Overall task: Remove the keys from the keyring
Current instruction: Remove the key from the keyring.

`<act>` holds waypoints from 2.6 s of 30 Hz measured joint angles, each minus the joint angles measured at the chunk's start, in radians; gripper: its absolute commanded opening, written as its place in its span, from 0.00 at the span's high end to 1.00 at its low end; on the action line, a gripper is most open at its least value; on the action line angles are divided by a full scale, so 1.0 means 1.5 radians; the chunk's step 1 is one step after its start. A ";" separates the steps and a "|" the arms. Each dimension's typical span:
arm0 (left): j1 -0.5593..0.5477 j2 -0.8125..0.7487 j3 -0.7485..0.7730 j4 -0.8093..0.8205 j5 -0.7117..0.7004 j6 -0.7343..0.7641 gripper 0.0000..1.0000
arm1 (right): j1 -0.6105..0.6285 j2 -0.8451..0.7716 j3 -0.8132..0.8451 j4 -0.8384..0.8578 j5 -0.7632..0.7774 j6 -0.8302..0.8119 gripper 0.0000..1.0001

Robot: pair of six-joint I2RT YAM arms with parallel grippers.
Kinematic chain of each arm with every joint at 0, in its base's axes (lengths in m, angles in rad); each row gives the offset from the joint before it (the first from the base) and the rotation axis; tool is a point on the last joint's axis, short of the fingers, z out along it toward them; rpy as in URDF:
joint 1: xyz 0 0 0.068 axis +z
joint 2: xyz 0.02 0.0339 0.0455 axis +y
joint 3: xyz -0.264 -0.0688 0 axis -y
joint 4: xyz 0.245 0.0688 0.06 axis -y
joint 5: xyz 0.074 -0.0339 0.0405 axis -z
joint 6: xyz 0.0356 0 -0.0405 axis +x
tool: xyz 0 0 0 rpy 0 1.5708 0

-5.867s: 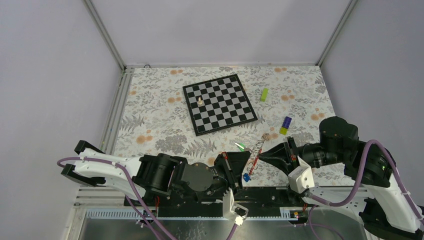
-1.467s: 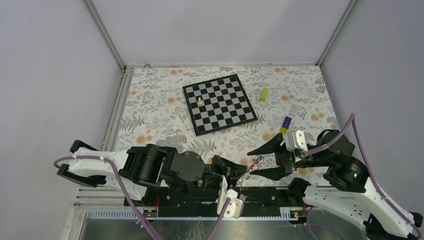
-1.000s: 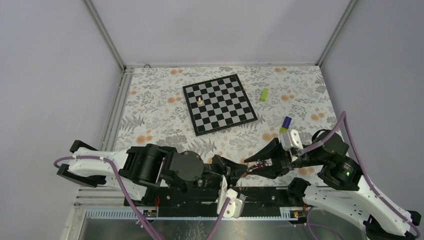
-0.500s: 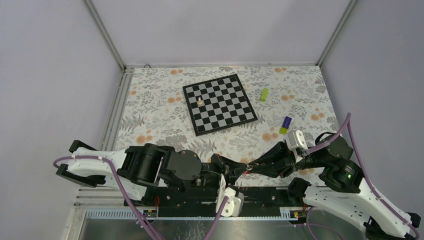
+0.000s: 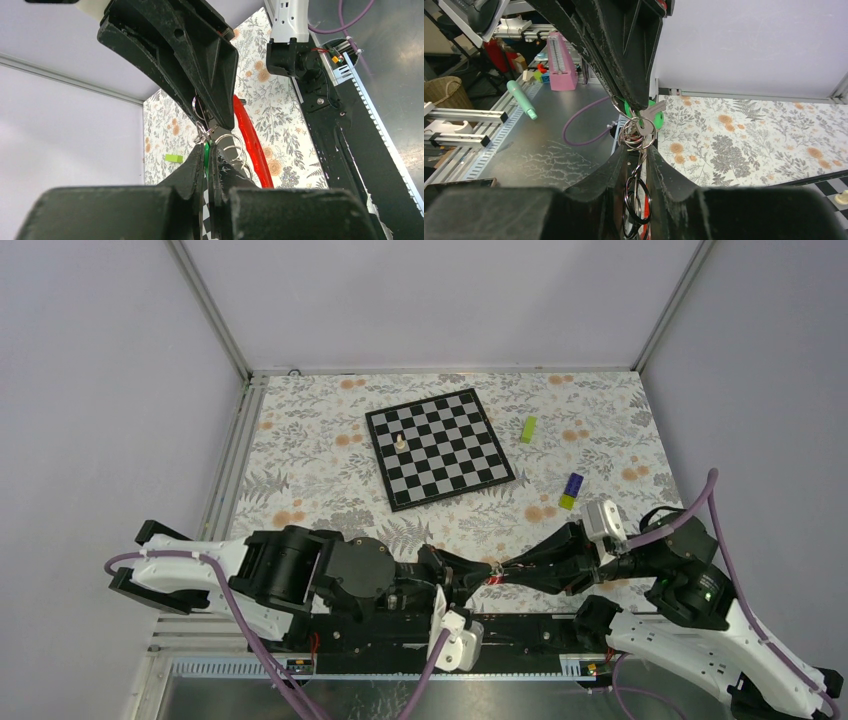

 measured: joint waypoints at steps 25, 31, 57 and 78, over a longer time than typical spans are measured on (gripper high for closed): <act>0.000 -0.008 -0.013 0.004 -0.030 0.001 1.00 | 0.000 0.017 0.101 -0.135 0.034 -0.117 0.68; 0.000 -0.005 -0.013 -0.004 -0.029 0.006 1.00 | 0.000 0.016 0.099 -0.136 0.043 -0.118 0.44; 0.000 -0.008 -0.046 -0.026 0.044 0.114 1.00 | 0.000 0.052 0.182 -0.175 0.199 -0.114 0.55; 0.000 -0.026 -0.069 -0.033 0.057 0.179 1.00 | 0.000 0.093 0.146 -0.275 0.075 -0.098 0.50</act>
